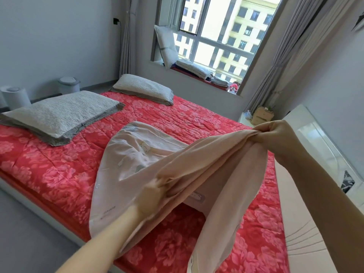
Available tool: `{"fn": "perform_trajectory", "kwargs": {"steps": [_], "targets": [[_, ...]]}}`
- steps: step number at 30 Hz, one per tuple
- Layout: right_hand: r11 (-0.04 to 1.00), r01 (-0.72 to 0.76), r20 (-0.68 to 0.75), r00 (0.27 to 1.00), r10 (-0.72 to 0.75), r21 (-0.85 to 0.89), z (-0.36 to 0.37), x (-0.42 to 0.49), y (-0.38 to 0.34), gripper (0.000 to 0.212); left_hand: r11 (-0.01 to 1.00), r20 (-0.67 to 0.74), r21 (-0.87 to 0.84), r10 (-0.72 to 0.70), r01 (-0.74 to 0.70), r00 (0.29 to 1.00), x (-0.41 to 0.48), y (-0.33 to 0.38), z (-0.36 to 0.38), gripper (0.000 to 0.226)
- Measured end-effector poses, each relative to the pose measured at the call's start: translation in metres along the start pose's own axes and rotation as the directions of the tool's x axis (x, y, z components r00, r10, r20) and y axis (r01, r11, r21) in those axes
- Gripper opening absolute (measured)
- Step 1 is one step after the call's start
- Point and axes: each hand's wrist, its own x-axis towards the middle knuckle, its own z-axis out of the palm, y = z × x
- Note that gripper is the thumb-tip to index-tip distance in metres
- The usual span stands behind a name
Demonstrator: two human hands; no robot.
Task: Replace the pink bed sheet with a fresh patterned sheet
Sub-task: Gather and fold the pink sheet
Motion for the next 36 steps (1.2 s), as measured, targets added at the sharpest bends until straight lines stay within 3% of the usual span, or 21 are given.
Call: {"fn": "perform_trajectory", "kwargs": {"steps": [2, 7, 9, 11, 12, 14, 17, 20, 22, 24, 26, 29, 33, 36], "targets": [[1.0, -0.011, -0.001, 1.0, 0.011, -0.007, 0.002, 0.0, -0.002, 0.016, 0.996, -0.01, -0.057, 0.071, -0.072, 0.997, -0.011, -0.005, 0.019, 0.039], [0.999, -0.052, -0.031, 0.998, 0.052, 0.002, 0.008, 0.009, -0.004, 0.017, 0.997, 0.022, 0.074, 0.023, -0.025, 0.999, -0.009, -0.017, 0.047, 0.071], [0.996, -0.078, -0.053, 0.995, 0.08, 0.034, 0.008, 0.012, -0.004, 0.016, 0.996, 0.051, 0.068, -0.054, 0.05, 0.997, -0.005, -0.023, 0.054, 0.054], [0.996, -0.081, -0.06, 0.995, 0.084, 0.047, 0.006, 0.017, -0.004, 0.013, 0.997, 0.061, 0.079, -0.032, 0.027, 0.998, 0.0, -0.025, 0.056, 0.014], [0.996, -0.078, -0.065, 0.995, 0.081, 0.044, 0.004, 0.019, -0.003, 0.011, 0.998, 0.051, 0.055, -0.01, 0.007, 0.999, 0.001, -0.026, 0.054, 0.009], [0.997, -0.082, -0.102, 0.991, 0.083, 0.015, 0.0, 0.027, 0.003, 0.01, 0.996, 0.045, -0.079, -0.03, 0.034, 0.999, 0.0, -0.03, 0.043, 0.022], [0.996, -0.073, -0.173, 0.983, 0.062, -0.058, -0.005, 0.039, 0.017, 0.012, 0.97, -0.063, -0.214, -0.129, 0.113, 0.99, -0.015, -0.048, 0.004, 0.031], [0.945, 0.078, -0.056, 0.993, -0.101, -0.318, -0.004, 0.042, 0.028, 0.018, 0.925, -0.184, -0.321, -0.27, 0.202, 0.945, -0.026, -0.066, -0.057, 0.024], [0.886, 0.183, 0.039, 0.982, -0.184, -0.426, -0.002, 0.037, 0.031, 0.019, 0.942, -0.306, -0.266, -0.282, 0.203, 0.909, -0.022, -0.071, -0.096, 0.015], [0.871, 0.228, 0.048, 0.972, -0.231, -0.436, 0.001, 0.032, 0.029, 0.02, 0.971, -0.371, -0.116, -0.238, 0.21, 0.898, -0.017, -0.075, -0.114, 0.02], [0.878, 0.238, 0.026, 0.968, -0.25, -0.415, 0.002, 0.03, 0.021, 0.02, 0.961, -0.336, 0.028, -0.251, 0.276, 0.908, -0.018, -0.08, -0.108, 0.031], [0.91, 0.23, 0.009, 0.97, -0.241, -0.344, 0.005, 0.029, 0.004, 0.02, 0.912, -0.288, 0.147, -0.331, 0.383, 0.899, -0.024, -0.083, -0.08, 0.03], [0.953, 0.178, -0.038, 0.98, -0.193, -0.243, 0.006, 0.035, -0.02, 0.016, 0.953, -0.073, 0.09, -0.285, 0.291, 0.956, -0.032, -0.056, -0.043, 0.027], [0.972, 0.139, -0.059, 0.987, -0.153, -0.19, 0.002, 0.041, -0.035, 0.012, 0.963, -0.056, 0.033, -0.266, 0.268, 0.962, -0.036, -0.044, -0.022, 0.028]]}}
